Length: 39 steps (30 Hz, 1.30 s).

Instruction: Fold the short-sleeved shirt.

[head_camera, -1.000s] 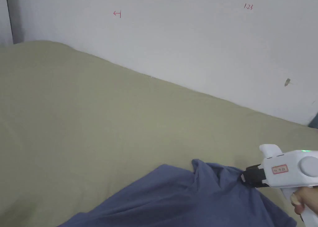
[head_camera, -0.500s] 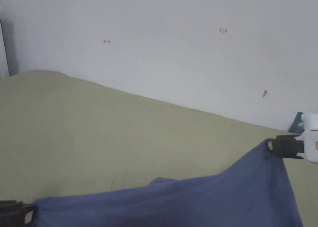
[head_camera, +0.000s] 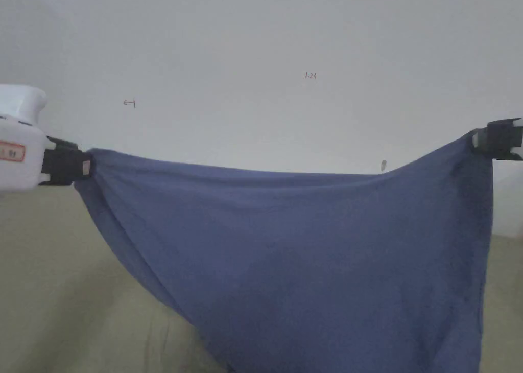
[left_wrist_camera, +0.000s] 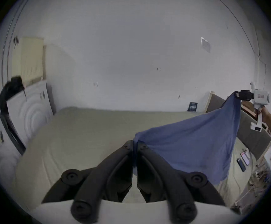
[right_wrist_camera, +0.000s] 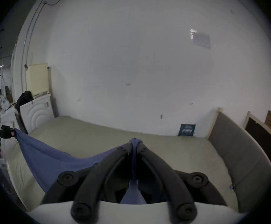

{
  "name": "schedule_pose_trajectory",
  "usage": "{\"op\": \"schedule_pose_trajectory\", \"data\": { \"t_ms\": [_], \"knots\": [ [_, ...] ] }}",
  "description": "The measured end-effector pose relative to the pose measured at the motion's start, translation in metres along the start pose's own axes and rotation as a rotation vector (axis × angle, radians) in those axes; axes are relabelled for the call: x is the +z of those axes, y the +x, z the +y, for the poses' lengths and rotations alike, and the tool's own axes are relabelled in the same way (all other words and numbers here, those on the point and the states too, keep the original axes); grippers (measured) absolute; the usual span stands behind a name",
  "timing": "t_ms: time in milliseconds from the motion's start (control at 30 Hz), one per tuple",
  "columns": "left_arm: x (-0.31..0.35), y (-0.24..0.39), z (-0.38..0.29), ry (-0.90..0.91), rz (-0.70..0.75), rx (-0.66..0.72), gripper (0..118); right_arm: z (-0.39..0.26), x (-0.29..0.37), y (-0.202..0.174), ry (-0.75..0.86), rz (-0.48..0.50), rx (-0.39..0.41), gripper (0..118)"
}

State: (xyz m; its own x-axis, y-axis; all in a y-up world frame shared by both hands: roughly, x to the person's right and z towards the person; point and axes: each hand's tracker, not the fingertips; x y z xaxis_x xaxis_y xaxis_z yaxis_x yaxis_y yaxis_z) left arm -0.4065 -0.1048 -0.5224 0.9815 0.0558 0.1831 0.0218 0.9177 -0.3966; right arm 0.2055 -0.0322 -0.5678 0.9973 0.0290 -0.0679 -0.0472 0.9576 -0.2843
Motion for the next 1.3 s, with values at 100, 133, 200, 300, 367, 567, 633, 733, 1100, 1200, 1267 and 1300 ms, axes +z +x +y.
{"op": "schedule_pose_trajectory", "data": {
  "t_ms": [100, 133, 200, 300, 367, 567, 633, 733, 1100, 1200, 1267, 1300],
  "knots": [
    [-0.016, 0.004, 0.036, 0.043, 0.037, -0.017, 4, 0.017, -0.006, 0.009, 0.036, -0.046, -0.002, 8],
    [-0.022, 0.005, 0.047, 0.047, 0.039, -0.012, 4, 0.022, -0.009, 0.010, 0.043, -0.061, 0.001, 8],
    [-0.034, 0.006, 0.067, 0.083, 0.068, -0.024, 4, 0.033, -0.015, 0.013, 0.067, -0.088, 0.014, 8],
    [-0.052, 0.009, 0.090, 0.112, 0.108, -0.035, 4, 0.048, -0.027, 0.015, 0.105, -0.119, 0.033, 8],
    [-0.063, 0.009, 0.103, 0.145, 0.118, -0.032, 4, 0.057, -0.036, 0.017, 0.124, -0.139, 0.044, 8],
    [-0.084, 0.015, 0.127, 0.236, 0.175, -0.031, 4, 0.084, -0.064, 0.016, 0.173, -0.180, 0.072, 8],
    [-0.087, 0.019, 0.130, 0.237, 0.182, -0.028, 4, 0.094, -0.068, 0.011, 0.196, -0.186, 0.091, 8],
    [-0.092, 0.019, 0.135, 0.235, 0.204, -0.038, 4, 0.108, -0.077, 0.012, 0.223, -0.189, 0.074, 8],
    [-0.118, 0.002, 0.147, 0.227, 0.215, -0.078, 4, 0.103, -0.056, -0.020, 0.288, -0.179, 0.077, 8],
    [-0.104, 0.003, 0.132, 0.235, 0.186, -0.068, 4, 0.084, -0.043, -0.023, 0.276, -0.161, 0.050, 8],
    [-0.097, 0.003, 0.118, 0.222, 0.160, -0.059, 4, 0.063, -0.031, -0.025, 0.258, -0.140, 0.050, 8],
    [-0.092, 0.003, 0.109, 0.218, 0.149, -0.070, 4, 0.052, -0.025, -0.026, 0.245, -0.145, 0.055, 8]
  ]
}}
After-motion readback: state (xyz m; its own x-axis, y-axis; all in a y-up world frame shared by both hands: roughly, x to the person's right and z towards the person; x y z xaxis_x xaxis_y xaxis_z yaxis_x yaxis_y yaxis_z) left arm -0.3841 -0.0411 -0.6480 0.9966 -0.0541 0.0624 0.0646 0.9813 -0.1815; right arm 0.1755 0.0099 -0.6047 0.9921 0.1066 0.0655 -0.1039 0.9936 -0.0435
